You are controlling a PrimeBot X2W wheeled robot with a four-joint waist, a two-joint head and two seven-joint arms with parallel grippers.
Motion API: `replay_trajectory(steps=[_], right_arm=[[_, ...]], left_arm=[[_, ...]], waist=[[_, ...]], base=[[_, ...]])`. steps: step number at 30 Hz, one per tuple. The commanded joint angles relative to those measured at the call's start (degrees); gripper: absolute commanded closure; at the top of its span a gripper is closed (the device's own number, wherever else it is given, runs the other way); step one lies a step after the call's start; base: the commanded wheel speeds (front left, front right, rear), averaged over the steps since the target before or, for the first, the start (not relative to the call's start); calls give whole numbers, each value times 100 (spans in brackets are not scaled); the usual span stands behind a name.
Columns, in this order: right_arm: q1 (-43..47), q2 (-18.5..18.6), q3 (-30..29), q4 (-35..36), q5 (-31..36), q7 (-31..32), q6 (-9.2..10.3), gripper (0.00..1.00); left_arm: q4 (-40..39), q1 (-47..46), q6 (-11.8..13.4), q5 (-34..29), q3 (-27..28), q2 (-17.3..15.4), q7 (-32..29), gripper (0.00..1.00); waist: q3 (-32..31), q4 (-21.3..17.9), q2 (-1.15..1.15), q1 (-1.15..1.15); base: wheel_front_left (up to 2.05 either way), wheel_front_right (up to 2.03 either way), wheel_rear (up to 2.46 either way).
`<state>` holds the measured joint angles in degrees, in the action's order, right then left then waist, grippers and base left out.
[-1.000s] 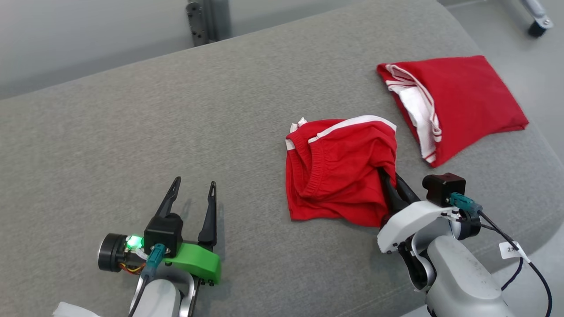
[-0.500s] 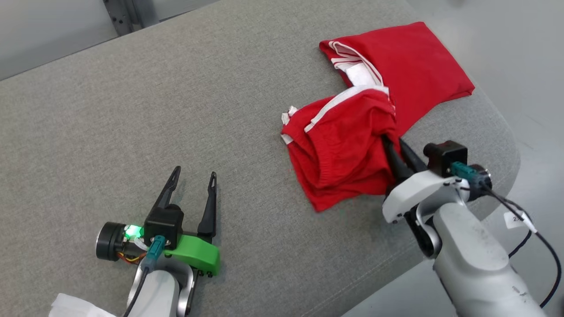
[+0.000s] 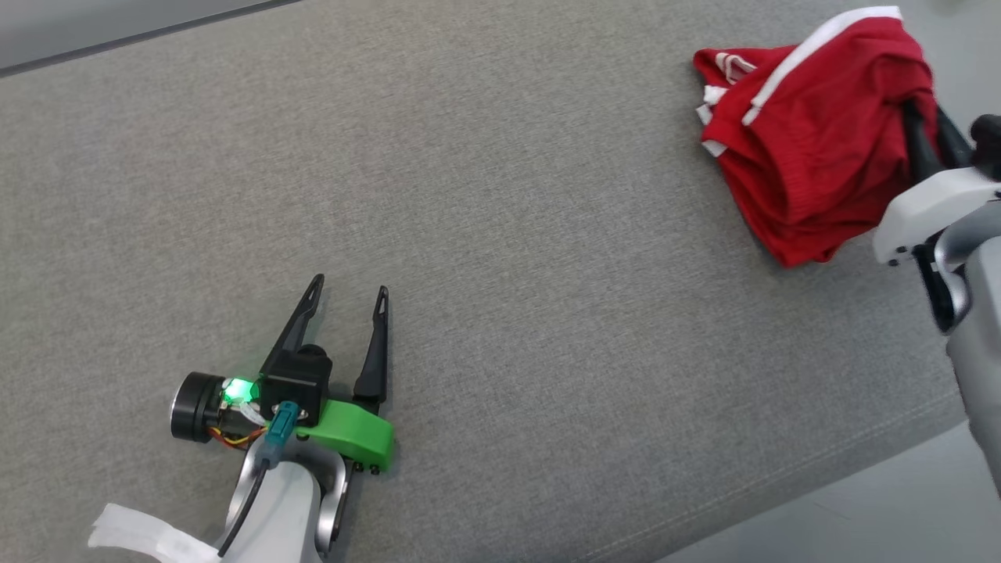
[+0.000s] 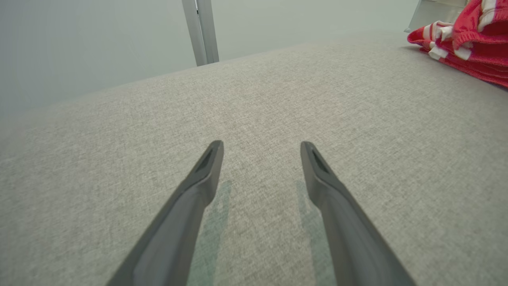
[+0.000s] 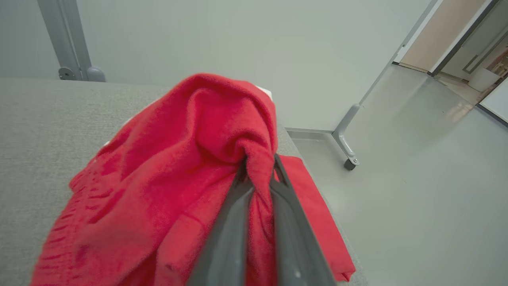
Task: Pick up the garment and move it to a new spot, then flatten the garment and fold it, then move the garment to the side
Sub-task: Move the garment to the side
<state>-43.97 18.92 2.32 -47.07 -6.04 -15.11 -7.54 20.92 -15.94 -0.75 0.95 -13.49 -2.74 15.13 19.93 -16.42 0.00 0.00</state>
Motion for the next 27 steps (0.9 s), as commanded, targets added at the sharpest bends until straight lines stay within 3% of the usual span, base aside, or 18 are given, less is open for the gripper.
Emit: replay_trajectory(steps=[1, 2, 3, 4, 5, 10, 14, 20, 27], right_arm=[[-130, 111, -158, -175, 119, -3, 11, 100], [-205, 196, -325, -327, 258, -5, 11, 100], [-237, 253, -450, -471, 371, -7, 10, 70], [-254, 327, -633, -659, 540, -8, 11, 27], [-298, 357, -806, -740, 631, -8, 10, 0], [-183, 343, -1978, -718, 1254, -8, 10, 0], [11, -51, -2332, -92, 1569, -8, 10, 0], [528, -641, -1925, 1147, 1284, -8, 10, 0], [1294, -1000, -1249, 1869, 765, -7, 10, 0]], left_arm=[[-12, -99, 26, -18, -10, -33, -4, 0], [-20, -110, 37, -13, -16, -33, -4, 0], [-19, -115, 43, -5, -13, -34, -4, 0], [-18, -124, 55, 4, -17, -34, -4, 0], [-22, -131, 63, 9, -19, -33, -4, 0], [-51, -111, 131, 107, -30, -32, -4, 0], [-93, -21, 194, 168, -9, -32, -4, 0], [-177, 123, 303, 239, 171, -30, -4, 0], [-249, 279, 377, 346, 369, -29, -4, 0]], waist=[[186, 376, 0, 0], [210, 448, 0, 0], [221, 493, 0, 0], [237, 554, 0, 0], [245, 594, 0, 0], [213, 793, 0, 0], [108, 904, 0, 0], [-112, 1093, 0, 0], [-399, 1397, 0, 0]], base=[[0, 0, 0], [0, 0, 0], [0, 0, 0], [0, 0, 0], [0, 0, 0], [0, 0, 0], [0, 0, 0], [0, 0, 0], [0, 0, 0]])
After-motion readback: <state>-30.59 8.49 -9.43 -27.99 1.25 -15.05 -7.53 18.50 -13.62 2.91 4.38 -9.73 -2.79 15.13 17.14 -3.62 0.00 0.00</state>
